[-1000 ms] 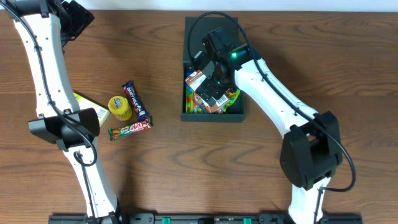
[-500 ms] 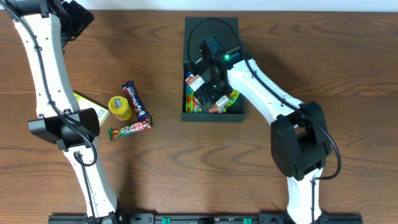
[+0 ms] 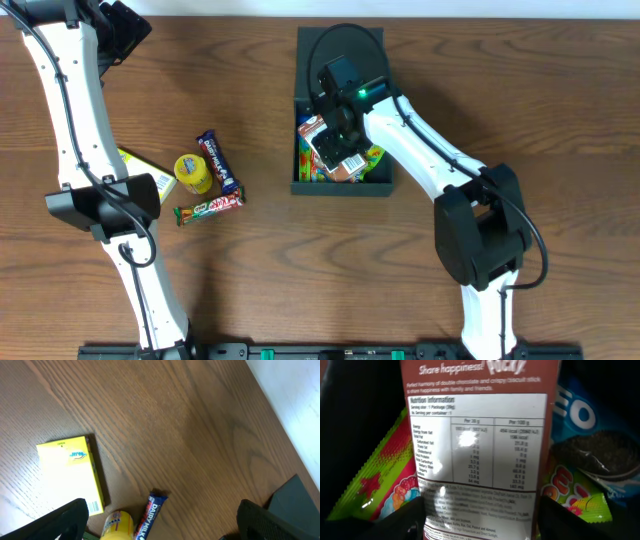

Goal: Pack container

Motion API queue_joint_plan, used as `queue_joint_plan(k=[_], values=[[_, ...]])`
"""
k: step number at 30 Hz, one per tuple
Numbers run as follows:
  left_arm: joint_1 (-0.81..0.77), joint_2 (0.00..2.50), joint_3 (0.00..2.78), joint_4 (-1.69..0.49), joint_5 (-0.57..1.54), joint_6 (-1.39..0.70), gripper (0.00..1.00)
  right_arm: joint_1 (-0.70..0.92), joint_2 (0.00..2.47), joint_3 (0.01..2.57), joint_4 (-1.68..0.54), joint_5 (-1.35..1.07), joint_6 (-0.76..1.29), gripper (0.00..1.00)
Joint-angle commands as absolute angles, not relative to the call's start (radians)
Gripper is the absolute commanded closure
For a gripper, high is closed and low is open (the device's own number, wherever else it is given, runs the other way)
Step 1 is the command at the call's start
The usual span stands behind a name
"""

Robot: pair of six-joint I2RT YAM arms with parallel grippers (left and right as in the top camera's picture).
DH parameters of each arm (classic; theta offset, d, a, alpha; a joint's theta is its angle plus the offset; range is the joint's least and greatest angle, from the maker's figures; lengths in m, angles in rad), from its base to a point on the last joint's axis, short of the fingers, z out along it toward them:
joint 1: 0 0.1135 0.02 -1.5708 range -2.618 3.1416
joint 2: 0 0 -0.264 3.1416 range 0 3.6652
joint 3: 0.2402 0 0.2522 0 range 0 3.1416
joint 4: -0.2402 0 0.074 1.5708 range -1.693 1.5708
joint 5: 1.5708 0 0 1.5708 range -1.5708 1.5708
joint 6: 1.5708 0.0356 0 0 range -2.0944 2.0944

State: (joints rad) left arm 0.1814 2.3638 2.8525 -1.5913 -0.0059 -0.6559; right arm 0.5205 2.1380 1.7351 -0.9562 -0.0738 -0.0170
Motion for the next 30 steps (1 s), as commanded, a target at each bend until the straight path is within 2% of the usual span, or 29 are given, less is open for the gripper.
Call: queue_joint_plan(k=[1,3,4,5,9,21,25,30], values=[[0.183,2.367,2.861,-1.596,-0.007,-0.650,0.04,0.532,2.145,1.749,-0.958,-0.079,0.065,0.30],[0.183,2.367,2.861,-1.596,-0.007,-0.650,0.04,0.532,2.145,1.749,-0.959,-0.079,0.083,0.30],[0.183,2.367,2.861,-1.596,-0.007,-0.650,0.04,0.532,2.145,1.749,-0.960,-0.080,0.086,0.27],[0.183,2.367,2.861,-1.596,-0.007,-0.650,0.04,0.532,2.145,1.749,-0.961,-0.079,0.085,0.16],[0.183,2.367,2.861,-1.596,-0.007,-0.650,0.04,0.532,2.145,1.749,-0.966,-0.079,0.081,0.12],[0.183,2.367,2.861,-1.596,-0.007,-0.650,0.04,0.539,2.146,1.697,-0.906,-0.051,0.043,0.14],[0.183,2.367,2.861,-1.596,-0.007,-0.650,0.04,0.539,2.146,1.697,-0.893,-0.033,0.044,0.27],[0.183,2.367,2.861,-1.596,-0.007,-0.650,0.04,0.542,2.146,1.697,-0.894,-0.033,0.062,0.32]])
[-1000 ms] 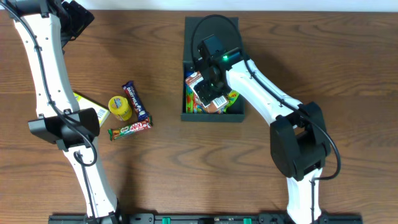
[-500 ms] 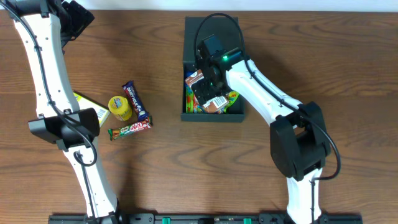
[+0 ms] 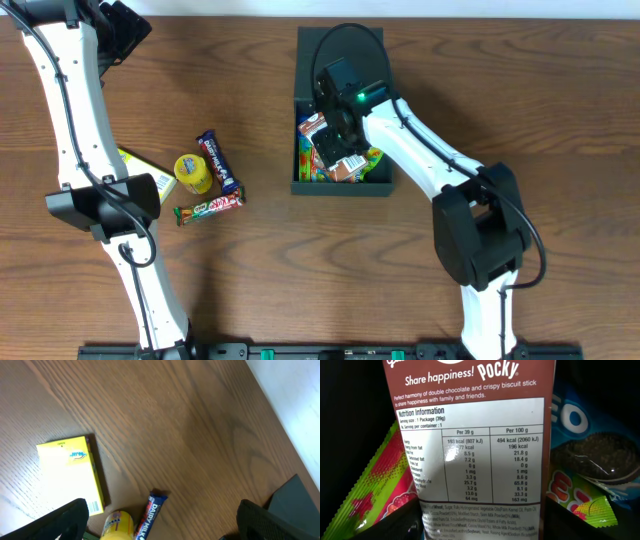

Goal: Pack container

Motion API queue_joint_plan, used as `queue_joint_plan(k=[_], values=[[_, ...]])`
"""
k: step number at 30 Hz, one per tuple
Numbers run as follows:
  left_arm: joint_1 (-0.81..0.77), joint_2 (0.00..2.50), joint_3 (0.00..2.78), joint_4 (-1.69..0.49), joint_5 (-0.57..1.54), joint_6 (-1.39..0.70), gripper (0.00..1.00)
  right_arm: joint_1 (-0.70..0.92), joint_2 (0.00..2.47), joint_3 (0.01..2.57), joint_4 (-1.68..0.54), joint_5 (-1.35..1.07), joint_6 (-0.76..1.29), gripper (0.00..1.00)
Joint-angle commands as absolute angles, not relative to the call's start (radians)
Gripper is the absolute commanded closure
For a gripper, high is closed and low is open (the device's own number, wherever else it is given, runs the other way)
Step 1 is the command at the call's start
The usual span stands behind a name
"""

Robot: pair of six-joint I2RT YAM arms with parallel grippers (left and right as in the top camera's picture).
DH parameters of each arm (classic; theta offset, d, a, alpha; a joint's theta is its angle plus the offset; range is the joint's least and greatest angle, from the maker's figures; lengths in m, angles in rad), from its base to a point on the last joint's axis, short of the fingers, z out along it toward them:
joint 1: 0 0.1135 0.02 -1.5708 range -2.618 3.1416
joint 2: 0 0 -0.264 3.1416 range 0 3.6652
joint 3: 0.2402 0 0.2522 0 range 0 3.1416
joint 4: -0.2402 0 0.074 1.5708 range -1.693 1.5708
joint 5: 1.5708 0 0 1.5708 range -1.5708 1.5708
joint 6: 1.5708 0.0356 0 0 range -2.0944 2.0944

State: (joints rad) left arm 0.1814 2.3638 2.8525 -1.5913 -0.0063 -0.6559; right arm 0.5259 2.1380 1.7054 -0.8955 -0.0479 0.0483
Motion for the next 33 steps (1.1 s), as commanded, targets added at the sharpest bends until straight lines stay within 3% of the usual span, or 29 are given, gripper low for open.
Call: queue_joint_plan(k=[1,12,19,26,33], values=[[0.183,2.367,2.861,-1.596,-0.007,-0.650,0.04,0.543,2.146,1.697,-0.894,-0.034,0.079,0.33],[0.183,2.367,2.861,-1.596,-0.007,-0.650,0.04,0.545,2.145,1.697,-0.909,-0.114,0.339,0.34],[0.183,2.367,2.861,-1.595,-0.007,-0.650,0.04,0.547,2.145,1.697,-0.908,-0.169,0.500,0.41],[0.183,2.367,2.861,-1.595,-0.007,-0.650,0.04,0.595,2.145,1.697,-0.883,-0.169,0.562,0.42],[0.183,2.367,2.861,-1.595,-0.007,-0.650,0.04,0.662,2.145,1.697,-0.841,-0.161,0.598,0.30]])
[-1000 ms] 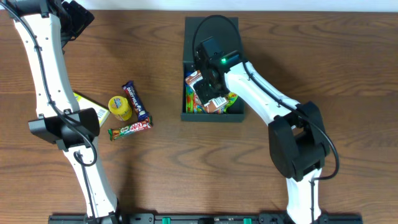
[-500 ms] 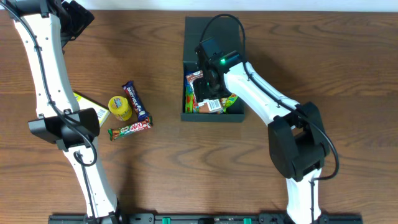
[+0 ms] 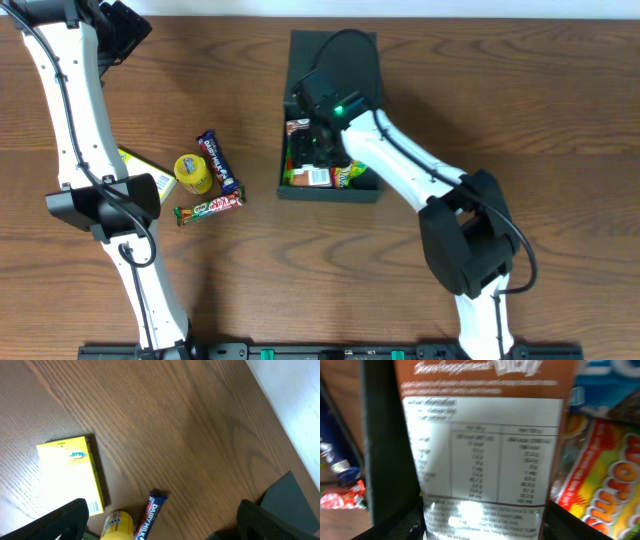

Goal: Pack container

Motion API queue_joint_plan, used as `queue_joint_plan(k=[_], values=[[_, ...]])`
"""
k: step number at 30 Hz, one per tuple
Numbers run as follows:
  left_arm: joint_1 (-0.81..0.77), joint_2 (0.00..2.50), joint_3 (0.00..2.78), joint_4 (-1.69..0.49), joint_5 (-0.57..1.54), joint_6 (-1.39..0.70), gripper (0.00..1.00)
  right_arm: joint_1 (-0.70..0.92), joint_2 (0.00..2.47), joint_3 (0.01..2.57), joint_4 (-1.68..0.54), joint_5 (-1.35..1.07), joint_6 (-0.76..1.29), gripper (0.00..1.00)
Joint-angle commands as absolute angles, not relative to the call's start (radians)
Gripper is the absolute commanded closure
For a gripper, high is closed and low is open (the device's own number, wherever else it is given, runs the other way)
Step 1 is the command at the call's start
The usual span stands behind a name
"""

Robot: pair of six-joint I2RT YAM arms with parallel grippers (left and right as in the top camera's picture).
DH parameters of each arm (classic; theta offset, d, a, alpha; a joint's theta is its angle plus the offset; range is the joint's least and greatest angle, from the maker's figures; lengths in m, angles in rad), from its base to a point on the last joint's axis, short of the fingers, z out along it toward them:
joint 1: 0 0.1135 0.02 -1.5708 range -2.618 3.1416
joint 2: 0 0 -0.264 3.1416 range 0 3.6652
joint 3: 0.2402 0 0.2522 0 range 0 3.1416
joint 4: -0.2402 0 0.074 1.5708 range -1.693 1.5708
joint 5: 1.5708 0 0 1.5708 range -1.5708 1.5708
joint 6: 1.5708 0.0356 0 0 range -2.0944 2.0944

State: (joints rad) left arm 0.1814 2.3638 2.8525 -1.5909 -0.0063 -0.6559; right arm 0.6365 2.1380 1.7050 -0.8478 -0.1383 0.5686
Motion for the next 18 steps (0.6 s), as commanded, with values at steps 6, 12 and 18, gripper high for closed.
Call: queue_joint_plan(k=[6,12,18], values=[[0.183,2.367,2.861,-1.594,-0.007,-0.651,0.04,0.658,2.145,1.697,-0.841,-0.163,0.662,0.28],[0.183,2.367,2.861,-1.595,-0.006,-0.651,0.04,0.652,2.145,1.697,-0.839,-0.211,0.677,0.25],[0.176,2.367,2.861,-1.599,-0.006,-0.650,0.04,0.626,2.134,1.700,-0.838,-0.267,0.656,0.22]])
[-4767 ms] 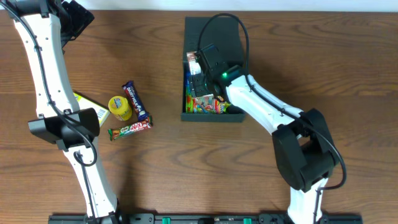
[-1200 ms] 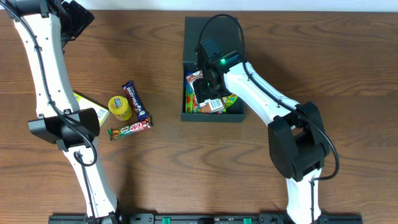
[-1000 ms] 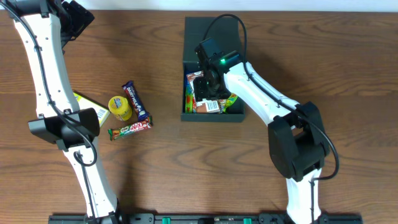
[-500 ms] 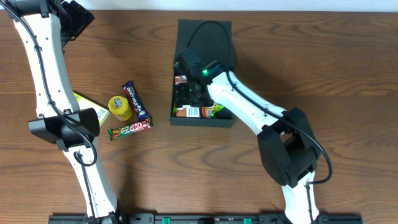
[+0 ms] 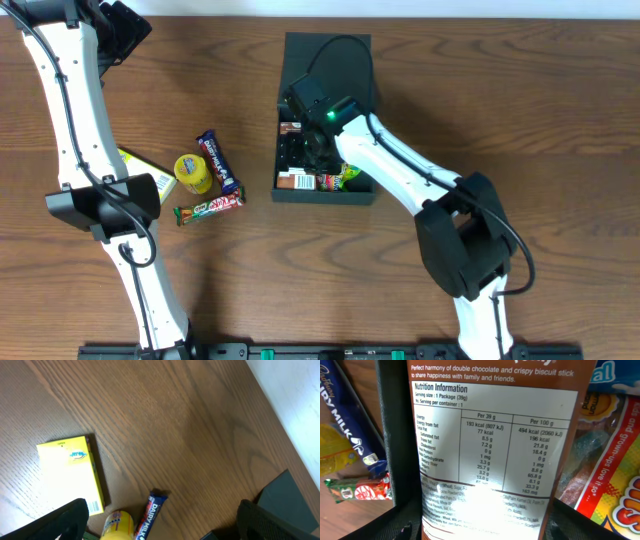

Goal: Pack container

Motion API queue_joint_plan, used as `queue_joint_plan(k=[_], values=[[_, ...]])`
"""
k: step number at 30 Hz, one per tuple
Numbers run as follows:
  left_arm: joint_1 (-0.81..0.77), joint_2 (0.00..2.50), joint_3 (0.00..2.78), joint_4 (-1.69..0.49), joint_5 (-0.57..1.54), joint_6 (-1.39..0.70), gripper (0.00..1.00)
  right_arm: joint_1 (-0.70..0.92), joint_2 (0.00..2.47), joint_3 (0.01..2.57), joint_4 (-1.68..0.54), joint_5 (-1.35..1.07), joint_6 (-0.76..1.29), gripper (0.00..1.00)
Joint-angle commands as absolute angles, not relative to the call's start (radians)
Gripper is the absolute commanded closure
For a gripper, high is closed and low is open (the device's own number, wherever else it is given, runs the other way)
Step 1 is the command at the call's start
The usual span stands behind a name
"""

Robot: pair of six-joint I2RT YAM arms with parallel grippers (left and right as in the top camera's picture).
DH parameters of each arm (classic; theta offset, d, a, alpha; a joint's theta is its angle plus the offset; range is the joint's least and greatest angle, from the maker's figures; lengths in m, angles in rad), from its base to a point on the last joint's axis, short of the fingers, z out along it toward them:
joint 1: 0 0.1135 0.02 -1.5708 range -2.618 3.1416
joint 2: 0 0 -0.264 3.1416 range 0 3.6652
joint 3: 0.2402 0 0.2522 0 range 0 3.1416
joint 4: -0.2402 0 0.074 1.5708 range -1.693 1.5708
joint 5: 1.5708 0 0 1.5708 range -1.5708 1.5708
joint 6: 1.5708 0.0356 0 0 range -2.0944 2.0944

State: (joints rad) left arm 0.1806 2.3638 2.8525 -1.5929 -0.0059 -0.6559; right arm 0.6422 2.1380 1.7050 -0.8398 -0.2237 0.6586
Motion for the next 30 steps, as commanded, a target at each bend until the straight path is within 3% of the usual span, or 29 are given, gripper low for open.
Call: queue_joint_plan(k=[1,6,10,11,12,14,15,16,30], values=[[0.170,2.367,2.860,-1.600,-0.006,-0.650,0.04,0.617,2.125,1.701,-0.843,-0.271,0.651,0.19],[0.133,2.367,2.840,-1.600,-0.007,-0.649,0.04,0.575,2.065,1.701,-0.869,-0.270,0.567,0.02],[0.084,2.367,2.791,-1.595,-0.011,-0.627,0.03,0.557,2.014,1.701,-0.878,-0.228,0.492,0.04],[0.067,2.367,2.774,-1.596,-0.010,-0.627,0.10,0.556,2.004,1.701,-0.881,-0.212,0.467,0.20],[0.049,2.367,2.751,-1.593,-0.011,-0.627,0.37,0.556,2.000,1.701,-0.883,-0.199,0.442,0.43],[0.020,2.367,2.715,-1.592,-0.011,-0.627,0.86,0.556,1.998,1.701,-0.896,-0.194,0.406,0.76],[0.004,2.367,2.691,-1.592,-0.011,-0.627,0.94,0.557,1.999,1.700,-0.906,-0.186,0.397,0.90],[-0.012,2.367,2.663,-1.588,-0.011,-0.627,0.94,0.557,1.999,1.700,-0.916,-0.175,0.381,0.98],[-0.061,2.367,2.454,-1.433,0.128,-0.522,0.94,0.598,2.045,1.699,-0.871,-0.214,0.177,0.99]])
